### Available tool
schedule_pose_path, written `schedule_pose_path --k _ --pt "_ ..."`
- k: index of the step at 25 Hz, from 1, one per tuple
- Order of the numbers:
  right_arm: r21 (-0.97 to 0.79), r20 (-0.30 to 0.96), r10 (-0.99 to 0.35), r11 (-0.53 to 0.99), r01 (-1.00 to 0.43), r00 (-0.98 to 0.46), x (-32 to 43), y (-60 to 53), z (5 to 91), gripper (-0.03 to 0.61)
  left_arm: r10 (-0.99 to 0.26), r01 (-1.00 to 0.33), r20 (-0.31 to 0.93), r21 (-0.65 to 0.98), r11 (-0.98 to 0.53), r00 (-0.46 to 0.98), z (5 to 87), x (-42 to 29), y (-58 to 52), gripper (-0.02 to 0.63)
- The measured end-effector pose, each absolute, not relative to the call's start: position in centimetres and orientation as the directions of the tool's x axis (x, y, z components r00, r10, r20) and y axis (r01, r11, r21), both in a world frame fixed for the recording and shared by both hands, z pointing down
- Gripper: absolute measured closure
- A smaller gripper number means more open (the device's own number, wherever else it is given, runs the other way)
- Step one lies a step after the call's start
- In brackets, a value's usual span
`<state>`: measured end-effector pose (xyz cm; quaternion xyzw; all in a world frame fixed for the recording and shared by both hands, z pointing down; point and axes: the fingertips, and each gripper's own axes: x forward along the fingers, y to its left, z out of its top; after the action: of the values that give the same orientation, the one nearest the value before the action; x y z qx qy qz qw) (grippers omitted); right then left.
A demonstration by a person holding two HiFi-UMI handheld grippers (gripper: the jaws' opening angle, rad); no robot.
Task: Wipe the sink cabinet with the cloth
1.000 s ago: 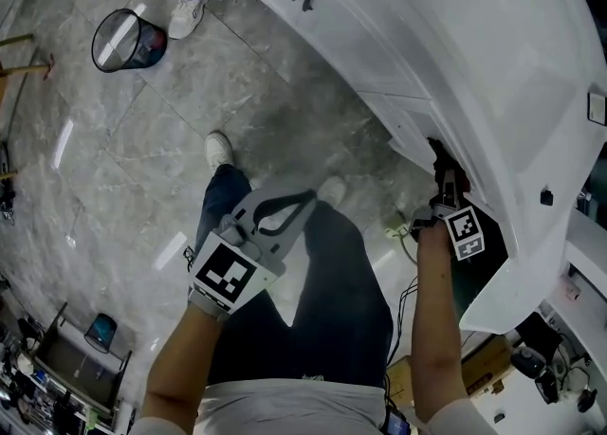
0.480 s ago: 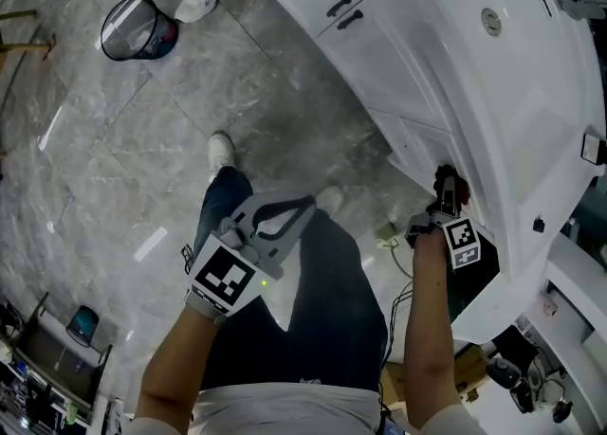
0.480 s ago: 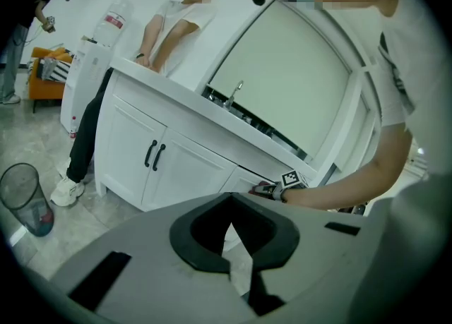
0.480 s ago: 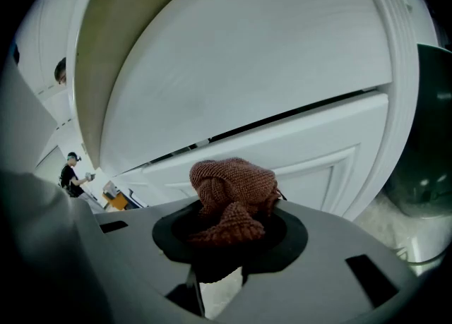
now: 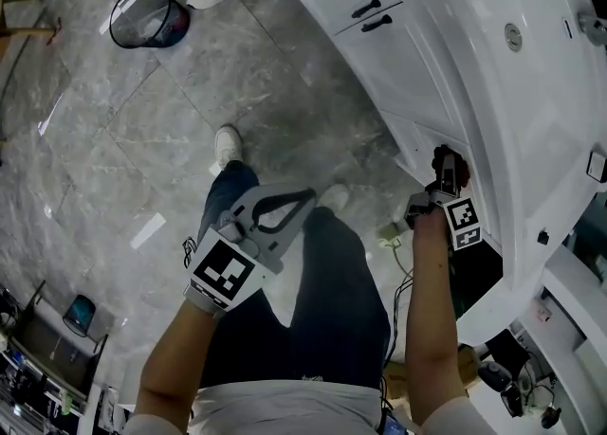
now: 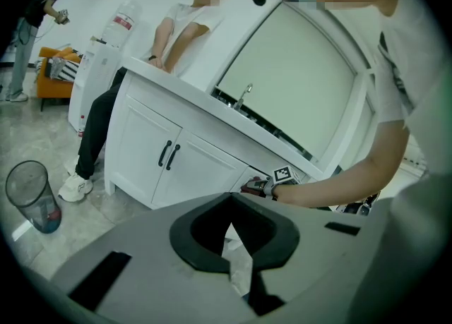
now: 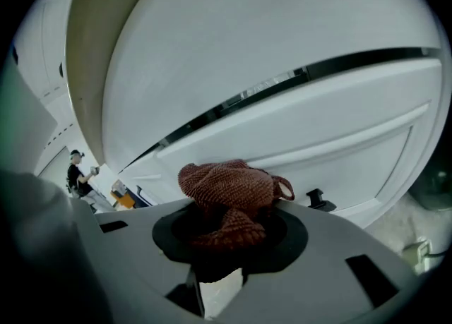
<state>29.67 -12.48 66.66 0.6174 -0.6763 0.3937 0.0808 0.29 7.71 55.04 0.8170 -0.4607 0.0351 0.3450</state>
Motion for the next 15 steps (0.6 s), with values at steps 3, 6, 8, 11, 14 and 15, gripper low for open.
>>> schedule_pose_path --k 3,6,8,11,14,15 --pt "-0.432 0.603 -0.765 -0.074 -0.899 -0.227 29.7 -12.5 67.8 0.446 -0.722 -0.776 0.382 0.531 -0.34 0.577 55.4 0.4 7.9 0.603" --pt "-0.424 0.63 -0.741 -0.078 -0.902 -0.232 29.9 -12.5 70.1 0.446 -0.715 -0.782 0.393 0.517 -0.347 0.578 55.8 0.6 7.7 0.603" --pt "-0.42 0.64 -0.734 -0.088 -0.903 -0.226 30.1 -12.5 71.6 0.446 -0.716 -0.788 0.398 0.505 -0.352 0.574 56.0 0.8 7.4 0.603" --pt "-0.426 0.638 -0.736 -0.092 -0.9 -0.227 30.3 -12.4 73.5 0.446 -0.712 -0.792 0.404 0.493 -0.36 0.574 56.3 1.3 7.2 0.603" --pt "-0.43 0.624 -0.74 -0.056 -0.901 -0.251 30.5 -12.3 74.3 0.446 -0.705 -0.792 0.412 0.491 -0.362 0.577 56.6 2.0 7.1 0.603" --pt "-0.428 0.625 -0.737 -0.048 -0.903 -0.257 30.8 -12.2 74.4 0.446 -0.701 -0.791 0.414 0.49 -0.366 0.58 56.6 2.3 7.1 0.603"
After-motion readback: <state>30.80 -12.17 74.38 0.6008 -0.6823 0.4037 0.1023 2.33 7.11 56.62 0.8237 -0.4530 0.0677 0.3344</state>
